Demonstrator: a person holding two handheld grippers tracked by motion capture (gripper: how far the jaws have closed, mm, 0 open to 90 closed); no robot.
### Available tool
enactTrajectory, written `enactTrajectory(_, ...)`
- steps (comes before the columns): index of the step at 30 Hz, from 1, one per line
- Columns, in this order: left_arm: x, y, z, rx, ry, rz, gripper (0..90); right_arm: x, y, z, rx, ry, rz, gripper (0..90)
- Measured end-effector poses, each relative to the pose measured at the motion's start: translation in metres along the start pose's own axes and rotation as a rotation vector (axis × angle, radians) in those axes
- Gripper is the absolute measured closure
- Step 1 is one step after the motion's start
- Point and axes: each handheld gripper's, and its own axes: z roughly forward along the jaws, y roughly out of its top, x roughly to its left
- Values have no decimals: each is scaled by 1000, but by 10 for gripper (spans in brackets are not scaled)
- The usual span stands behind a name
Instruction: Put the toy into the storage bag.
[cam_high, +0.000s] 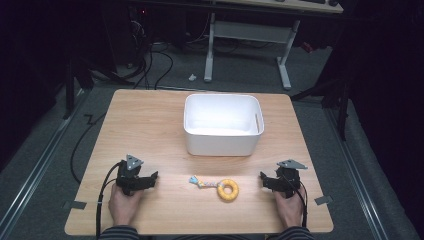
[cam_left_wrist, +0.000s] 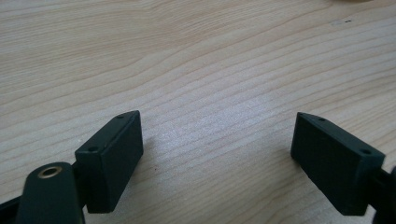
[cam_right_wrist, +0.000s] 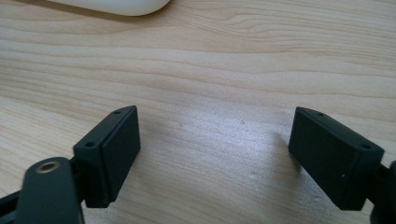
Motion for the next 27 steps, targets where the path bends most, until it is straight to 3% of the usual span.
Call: enactTrajectory(27, 0, -1, -1, 0, -1, -1, 173, 1, 0, -1, -2, 8, -17, 189)
